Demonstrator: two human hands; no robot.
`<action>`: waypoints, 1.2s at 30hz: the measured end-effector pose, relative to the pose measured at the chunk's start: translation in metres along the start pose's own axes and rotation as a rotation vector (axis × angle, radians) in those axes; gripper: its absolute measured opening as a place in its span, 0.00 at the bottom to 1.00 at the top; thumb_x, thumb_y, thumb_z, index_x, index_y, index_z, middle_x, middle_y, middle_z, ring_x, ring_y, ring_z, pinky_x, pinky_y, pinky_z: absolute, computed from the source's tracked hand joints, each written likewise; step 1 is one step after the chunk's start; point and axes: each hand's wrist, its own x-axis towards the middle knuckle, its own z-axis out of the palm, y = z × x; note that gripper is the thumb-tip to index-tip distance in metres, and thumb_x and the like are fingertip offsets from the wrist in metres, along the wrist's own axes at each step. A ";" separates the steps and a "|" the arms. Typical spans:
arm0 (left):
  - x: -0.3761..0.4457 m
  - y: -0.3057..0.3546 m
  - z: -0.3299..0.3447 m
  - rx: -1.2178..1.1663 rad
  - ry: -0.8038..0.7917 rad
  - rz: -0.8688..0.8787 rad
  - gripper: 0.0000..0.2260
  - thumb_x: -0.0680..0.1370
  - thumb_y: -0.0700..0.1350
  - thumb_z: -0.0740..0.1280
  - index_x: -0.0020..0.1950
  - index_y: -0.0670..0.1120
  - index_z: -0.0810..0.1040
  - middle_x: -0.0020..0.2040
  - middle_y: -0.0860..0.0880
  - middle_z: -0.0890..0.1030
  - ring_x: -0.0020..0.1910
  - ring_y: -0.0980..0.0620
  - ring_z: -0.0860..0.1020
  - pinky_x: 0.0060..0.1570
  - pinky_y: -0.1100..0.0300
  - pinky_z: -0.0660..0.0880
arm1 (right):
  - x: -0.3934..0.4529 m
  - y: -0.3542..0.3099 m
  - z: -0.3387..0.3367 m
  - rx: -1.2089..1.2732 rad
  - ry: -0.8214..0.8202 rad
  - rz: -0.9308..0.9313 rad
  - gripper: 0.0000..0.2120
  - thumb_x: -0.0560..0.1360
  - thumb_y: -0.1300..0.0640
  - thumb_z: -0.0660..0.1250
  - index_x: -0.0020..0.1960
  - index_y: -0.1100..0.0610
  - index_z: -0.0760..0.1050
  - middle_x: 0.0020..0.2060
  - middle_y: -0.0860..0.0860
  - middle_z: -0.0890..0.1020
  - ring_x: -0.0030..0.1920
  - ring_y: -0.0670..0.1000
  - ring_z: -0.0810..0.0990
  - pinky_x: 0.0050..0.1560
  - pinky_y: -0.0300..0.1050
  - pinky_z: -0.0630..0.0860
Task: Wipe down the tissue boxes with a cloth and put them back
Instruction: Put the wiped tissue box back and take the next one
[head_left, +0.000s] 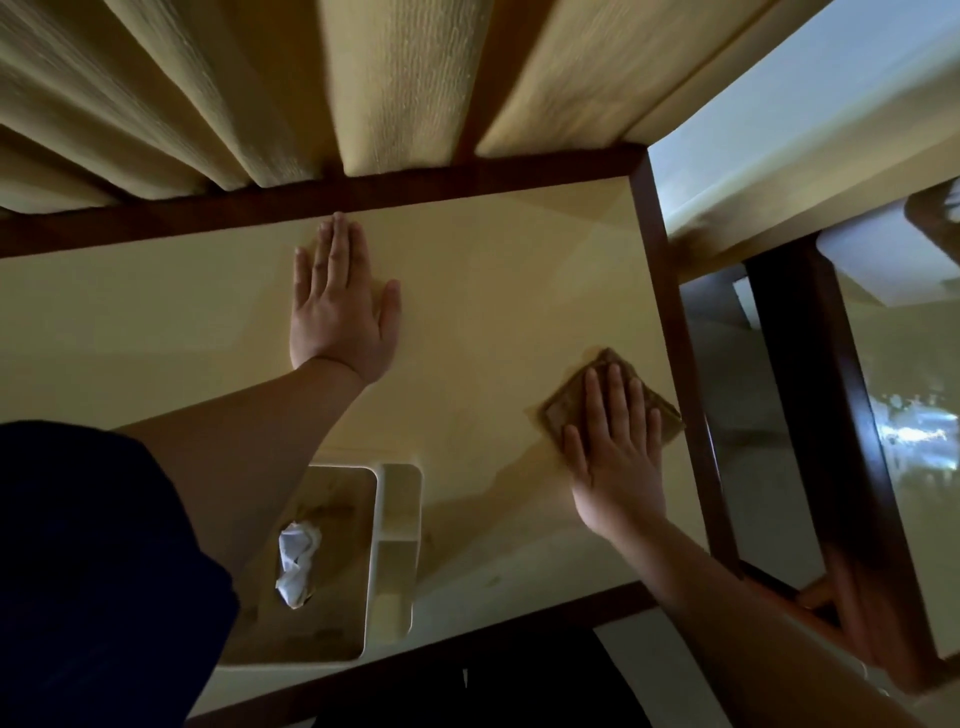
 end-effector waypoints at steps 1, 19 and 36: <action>0.000 0.000 0.000 0.001 0.001 -0.001 0.33 0.85 0.57 0.52 0.84 0.40 0.51 0.85 0.41 0.52 0.84 0.44 0.50 0.82 0.44 0.44 | 0.020 -0.002 -0.005 0.011 0.027 0.005 0.32 0.85 0.40 0.45 0.86 0.46 0.40 0.86 0.47 0.42 0.85 0.49 0.37 0.84 0.55 0.40; 0.000 0.000 -0.001 0.028 -0.048 -0.009 0.35 0.84 0.59 0.49 0.85 0.40 0.49 0.85 0.43 0.50 0.84 0.46 0.48 0.82 0.44 0.45 | 0.145 -0.066 -0.029 0.008 0.105 -0.156 0.32 0.85 0.41 0.48 0.87 0.46 0.43 0.86 0.48 0.44 0.85 0.52 0.41 0.83 0.56 0.41; 0.005 0.034 -0.090 0.113 -0.427 -0.065 0.35 0.80 0.66 0.62 0.79 0.44 0.63 0.76 0.42 0.68 0.71 0.38 0.71 0.66 0.44 0.73 | -0.034 -0.047 0.028 -0.152 -0.053 -0.407 0.32 0.85 0.41 0.43 0.86 0.46 0.39 0.86 0.46 0.40 0.85 0.49 0.36 0.84 0.56 0.41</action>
